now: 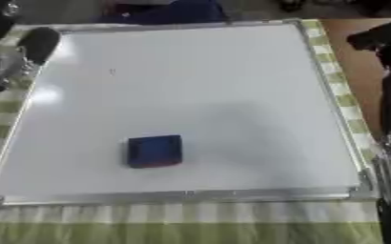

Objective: Wipe the whiteboard clean with a brush.

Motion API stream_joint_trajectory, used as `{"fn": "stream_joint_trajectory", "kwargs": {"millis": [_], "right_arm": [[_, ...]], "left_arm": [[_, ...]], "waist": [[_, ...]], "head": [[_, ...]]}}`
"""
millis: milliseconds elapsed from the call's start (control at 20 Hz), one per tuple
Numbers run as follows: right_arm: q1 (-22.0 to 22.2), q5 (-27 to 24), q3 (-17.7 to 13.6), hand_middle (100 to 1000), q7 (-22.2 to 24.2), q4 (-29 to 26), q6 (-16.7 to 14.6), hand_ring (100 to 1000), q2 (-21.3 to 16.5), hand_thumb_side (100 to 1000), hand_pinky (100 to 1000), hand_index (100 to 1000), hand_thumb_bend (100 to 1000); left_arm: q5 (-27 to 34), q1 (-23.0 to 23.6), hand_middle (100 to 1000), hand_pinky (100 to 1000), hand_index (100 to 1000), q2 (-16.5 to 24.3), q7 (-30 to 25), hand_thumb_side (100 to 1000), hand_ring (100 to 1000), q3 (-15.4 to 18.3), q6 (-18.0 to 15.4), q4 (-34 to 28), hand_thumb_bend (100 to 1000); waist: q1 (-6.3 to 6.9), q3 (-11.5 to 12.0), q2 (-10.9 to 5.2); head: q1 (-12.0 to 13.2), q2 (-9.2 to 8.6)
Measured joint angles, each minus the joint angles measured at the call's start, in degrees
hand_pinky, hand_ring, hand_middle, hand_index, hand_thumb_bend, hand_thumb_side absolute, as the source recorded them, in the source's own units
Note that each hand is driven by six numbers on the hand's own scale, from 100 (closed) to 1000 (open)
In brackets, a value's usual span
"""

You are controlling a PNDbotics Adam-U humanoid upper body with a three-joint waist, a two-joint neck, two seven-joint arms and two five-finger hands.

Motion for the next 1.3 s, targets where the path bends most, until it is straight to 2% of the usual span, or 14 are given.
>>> {"fn": "stream_joint_trajectory", "kwargs": {"millis": [200, 350, 500, 750, 1000, 1200, 1300], "right_arm": [[-0.1, 0.0, 0.3, 500, 0.4, 0.0, 0.1, 632, 0.0, 949, 702, 511, 100], [-0.1, 0.0, 0.3, 499, 0.6, 0.0, 0.1, 632, 0.0, 949, 702, 511, 100], [-0.1, 0.0, 0.6, 499, 0.7, 0.0, 0.1, 632, 0.0, 949, 702, 510, 100], [-0.1, -0.2, 0.6, 499, 1.2, 0.0, 0.1, 632, 0.0, 949, 703, 510, 100], [-0.1, -0.2, 0.7, 498, 1.4, 0.0, 0.3, 631, 0.0, 949, 703, 510, 100], [-0.1, -0.2, 0.9, 498, 1.5, 0.0, 0.3, 631, 0.0, 950, 703, 510, 100], [-0.1, -0.2, 0.9, 498, 1.5, 0.0, 0.3, 631, 0.0, 950, 703, 510, 100]], "left_arm": [[0.6, -1.6, 764, 825, 165, 0.2, -7.6, 920, 855, -3.4, 4.3, -0.1, 512], [1.1, -2.7, 783, 846, 175, 0.2, -12.0, 919, 879, -5.3, 7.5, -0.1, 556], [1.5, -3.4, 793, 844, 171, 0.2, -15.4, 855, 887, -7.1, 9.6, 0.2, 609], [2.6, -4.3, 767, 794, 119, -0.8, -19.3, 757, 850, -9.8, 12.4, 2.5, 592], [2.3, -5.7, 774, 779, 100, -1.6, -21.8, 688, 847, -12.4, 12.3, 4.8, 587], [1.2, -6.4, 822, 783, 100, -2.9, -23.4, 648, 869, -14.1, 10.9, 6.6, 560], [0.5, -6.4, 816, 779, 103, -3.5, -23.9, 588, 863, -14.7, 10.3, 7.8, 485]], "waist": [[0.0, 0.0, 0.0], [0.0, 0.0, -0.01], [0.02, 0.0, -0.04], [0.04, 0.1, -0.09], [0.21, 0.2, -0.1], [0.2, 0.0, -0.11], [0.19, 0.0, -0.11]], "head": [[0.1, -0.2], [0.1, -0.21], [0.1, -0.21], [0.2, -0.21], [0.2, -0.21], [0.2, -0.21], [0.3, -0.21]]}}
